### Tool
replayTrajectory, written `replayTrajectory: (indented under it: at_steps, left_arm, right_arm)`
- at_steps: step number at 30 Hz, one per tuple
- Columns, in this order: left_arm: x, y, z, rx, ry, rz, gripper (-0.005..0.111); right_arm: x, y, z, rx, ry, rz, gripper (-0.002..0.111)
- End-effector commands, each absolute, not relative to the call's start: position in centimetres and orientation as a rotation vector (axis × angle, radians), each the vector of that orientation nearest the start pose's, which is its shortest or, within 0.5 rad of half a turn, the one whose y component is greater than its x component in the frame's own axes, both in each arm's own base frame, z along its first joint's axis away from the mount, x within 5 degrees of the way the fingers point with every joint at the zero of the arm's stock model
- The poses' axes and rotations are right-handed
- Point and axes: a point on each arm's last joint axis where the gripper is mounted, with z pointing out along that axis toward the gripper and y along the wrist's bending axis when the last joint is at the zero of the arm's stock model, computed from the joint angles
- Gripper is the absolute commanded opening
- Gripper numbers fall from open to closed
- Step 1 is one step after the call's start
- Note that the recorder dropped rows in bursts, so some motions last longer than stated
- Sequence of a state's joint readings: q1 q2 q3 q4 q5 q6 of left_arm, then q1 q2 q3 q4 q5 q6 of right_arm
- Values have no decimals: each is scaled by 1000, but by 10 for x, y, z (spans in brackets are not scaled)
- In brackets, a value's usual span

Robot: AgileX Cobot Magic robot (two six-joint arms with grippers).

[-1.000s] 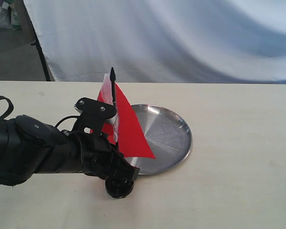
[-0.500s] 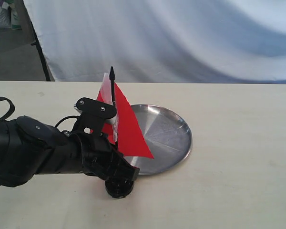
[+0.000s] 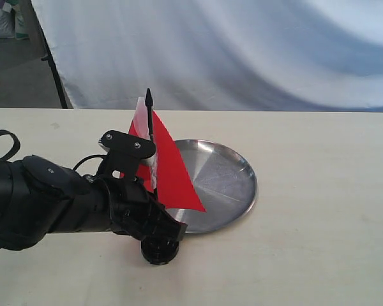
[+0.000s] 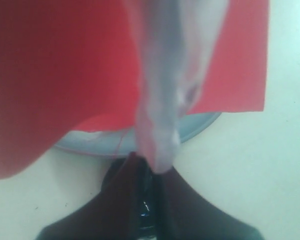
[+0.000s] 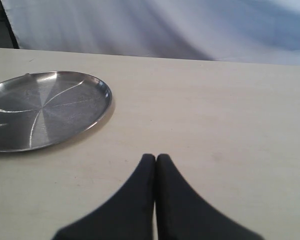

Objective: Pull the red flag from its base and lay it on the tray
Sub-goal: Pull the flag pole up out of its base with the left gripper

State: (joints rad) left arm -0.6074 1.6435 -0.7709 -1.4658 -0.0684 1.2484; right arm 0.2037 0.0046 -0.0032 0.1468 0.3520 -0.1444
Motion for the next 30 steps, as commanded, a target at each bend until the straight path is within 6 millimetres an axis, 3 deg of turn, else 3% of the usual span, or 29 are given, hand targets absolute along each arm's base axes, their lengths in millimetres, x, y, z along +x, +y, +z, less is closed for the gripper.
replayTrajectory:
  at_steps: [1, 14, 26, 30]
  left_arm:
    - [265, -175, 178, 400, 2320, -299, 0]
    - [248, -193, 200, 512, 2181, -233, 0]
    - [256, -186, 208, 455, 2083, -103, 0]
    - [259, -195, 212, 574, 1960, -134, 0]
  right_arm:
    - [51, 15, 182, -229, 1818, 187, 0]
    - [51, 15, 182, -229, 1818, 187, 0]
    - [51, 15, 182, -229, 1818, 187, 0]
    - [51, 15, 182, -229, 1818, 187, 0]
